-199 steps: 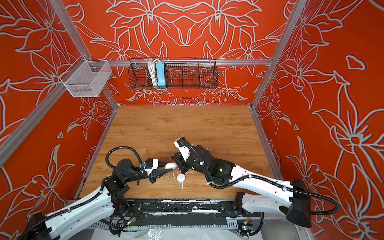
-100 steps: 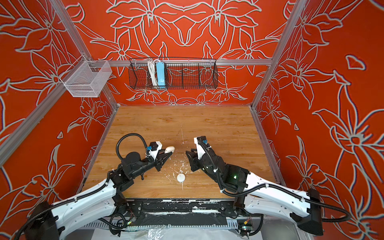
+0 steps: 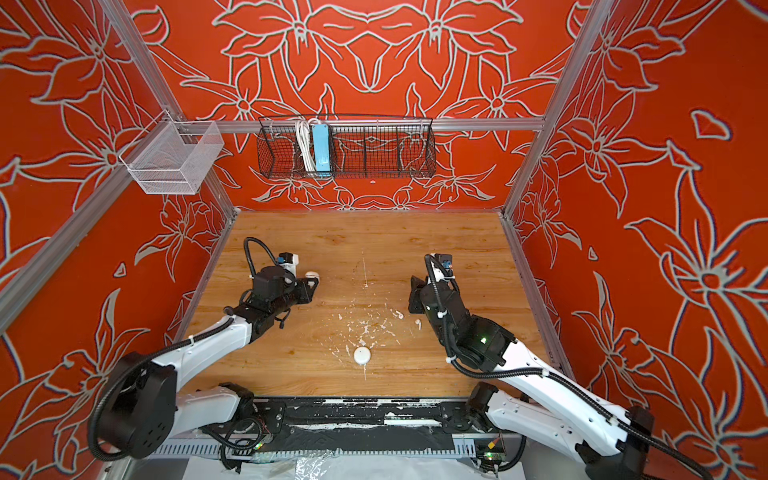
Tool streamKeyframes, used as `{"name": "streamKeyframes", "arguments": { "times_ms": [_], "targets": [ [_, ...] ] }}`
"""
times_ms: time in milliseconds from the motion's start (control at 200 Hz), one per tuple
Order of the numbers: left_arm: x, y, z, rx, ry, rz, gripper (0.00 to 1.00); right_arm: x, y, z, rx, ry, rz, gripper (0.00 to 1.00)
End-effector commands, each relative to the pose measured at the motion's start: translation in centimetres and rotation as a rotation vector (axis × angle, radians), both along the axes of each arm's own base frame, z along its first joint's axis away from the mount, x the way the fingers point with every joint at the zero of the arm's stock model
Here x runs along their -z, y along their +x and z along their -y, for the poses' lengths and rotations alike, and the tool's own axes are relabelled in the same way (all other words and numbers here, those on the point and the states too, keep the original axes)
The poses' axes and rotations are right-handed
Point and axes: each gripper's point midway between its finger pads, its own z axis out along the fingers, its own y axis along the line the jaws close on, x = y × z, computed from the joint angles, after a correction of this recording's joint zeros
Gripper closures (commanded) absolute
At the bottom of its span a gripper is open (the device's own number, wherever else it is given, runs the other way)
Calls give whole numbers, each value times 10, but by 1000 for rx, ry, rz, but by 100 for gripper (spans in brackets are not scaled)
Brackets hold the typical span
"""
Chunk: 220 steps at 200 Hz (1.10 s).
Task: Insert the wireless bluetooth earbuds into the charging case
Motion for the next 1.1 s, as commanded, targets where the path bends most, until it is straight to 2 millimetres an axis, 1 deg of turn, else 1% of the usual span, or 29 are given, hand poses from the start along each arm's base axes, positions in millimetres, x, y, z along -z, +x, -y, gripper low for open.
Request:
{"name": "streamKeyframes", "arguments": {
  "times_ms": [0,55,85,155,200,280,360,445,530,686,746,871,976,1006,1016,1046,1076,1091,1096],
  "targets": [
    [14,0,-3,-29,-124,-119,100,34,2,12,9,-81,-59,57],
    [21,2,-7,-44,-148,-154,100,31,3,9,-26,-125,-36,58],
    [25,3,-9,-50,-159,-172,100,31,5,12,-12,-144,-19,57],
    [35,3,-14,-68,-178,-209,100,39,8,21,40,-164,-7,54],
    [41,4,-19,-83,-196,-231,100,44,9,20,36,-164,-7,53],
    [49,6,-24,-97,-251,-265,100,47,10,12,-1,-158,-11,53],
    [54,7,-22,-79,-309,-292,100,47,10,11,-8,-164,-18,53],
    [62,5,-17,-65,-332,-319,100,47,9,15,9,-172,-7,52],
    [69,5,-14,-55,-351,-346,100,45,8,15,-6,-173,6,51],
    [81,6,-17,-76,-345,-401,100,43,5,22,18,-173,15,51],
    [81,5,-18,-78,-343,-414,87,41,4,24,16,-172,23,51],
    [78,0,-23,-97,-316,-411,76,36,2,29,35,-172,39,50],
    [70,-1,-25,-96,-294,-392,60,31,-2,27,12,-155,36,48],
    [67,-1,-27,-97,-285,-388,51,29,-3,25,-8,-146,31,47],
    [66,-1,-27,-98,-281,-386,46,28,-4,23,-17,-143,30,47],
    [64,-3,-29,-102,-266,-382,25,26,-6,20,-44,-133,29,46],
    [61,-4,-31,-106,-253,-374,12,24,-7,16,-70,-123,34,45],
    [59,-4,-32,-106,-246,-367,1,24,-8,14,-79,-116,38,44],
    [58,-4,-32,-108,-245,-366,1,23,-8,14,-81,-113,40,44]
  ]
}}
